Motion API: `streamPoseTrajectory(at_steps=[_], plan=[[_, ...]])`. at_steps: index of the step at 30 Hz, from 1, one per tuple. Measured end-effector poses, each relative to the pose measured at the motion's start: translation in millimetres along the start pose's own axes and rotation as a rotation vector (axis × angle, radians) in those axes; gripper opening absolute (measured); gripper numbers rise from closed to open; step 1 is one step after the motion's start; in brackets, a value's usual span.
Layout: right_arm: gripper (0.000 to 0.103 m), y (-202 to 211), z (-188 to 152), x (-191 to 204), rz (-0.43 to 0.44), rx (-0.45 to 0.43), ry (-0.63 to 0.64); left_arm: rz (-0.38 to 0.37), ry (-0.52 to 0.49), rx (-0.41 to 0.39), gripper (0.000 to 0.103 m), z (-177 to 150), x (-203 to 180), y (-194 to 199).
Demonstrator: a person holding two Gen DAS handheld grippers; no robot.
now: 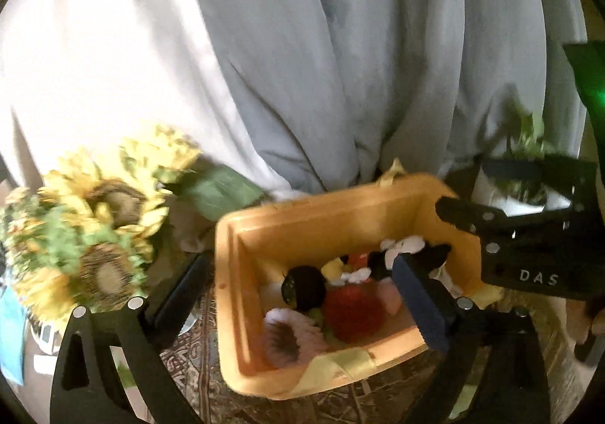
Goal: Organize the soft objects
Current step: 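Open the left tool over the crate while the right tool drops Mickey inside, then withdraw both tools from the crate toward the frog and strap toy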
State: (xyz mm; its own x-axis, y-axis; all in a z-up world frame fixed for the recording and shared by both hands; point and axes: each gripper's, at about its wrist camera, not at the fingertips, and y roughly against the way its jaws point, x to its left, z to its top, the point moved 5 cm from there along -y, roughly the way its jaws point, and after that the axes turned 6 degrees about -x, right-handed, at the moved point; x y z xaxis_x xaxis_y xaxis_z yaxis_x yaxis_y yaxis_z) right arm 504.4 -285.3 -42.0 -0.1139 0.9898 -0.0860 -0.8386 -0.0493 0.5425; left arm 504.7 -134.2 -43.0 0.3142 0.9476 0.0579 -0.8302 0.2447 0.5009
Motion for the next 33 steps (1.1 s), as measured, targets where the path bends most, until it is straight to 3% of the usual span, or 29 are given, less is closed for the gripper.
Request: streamPoseTrajectory(at_steps=[8,11,15,23,33], plan=[[0.075,50,-20,-1,-0.017,-0.065,-0.102,0.045,0.012,-0.065,0.102,-7,-8,57],[0.082,65,-30,-2,-0.024,-0.082,-0.141,0.056,0.014,-0.079,0.102,-15,-11,74],[0.082,86,-46,2,-0.056,-0.111,-0.165,0.068,0.031,-0.083,0.102,-28,-14,90],[0.084,106,-85,9,-0.065,-0.109,-0.19,0.029,0.077,-0.018,0.101,-68,-22,102],[0.084,94,-144,15,-0.045,0.013,-0.221,0.009,0.07,0.098,0.101,-123,-35,98]])
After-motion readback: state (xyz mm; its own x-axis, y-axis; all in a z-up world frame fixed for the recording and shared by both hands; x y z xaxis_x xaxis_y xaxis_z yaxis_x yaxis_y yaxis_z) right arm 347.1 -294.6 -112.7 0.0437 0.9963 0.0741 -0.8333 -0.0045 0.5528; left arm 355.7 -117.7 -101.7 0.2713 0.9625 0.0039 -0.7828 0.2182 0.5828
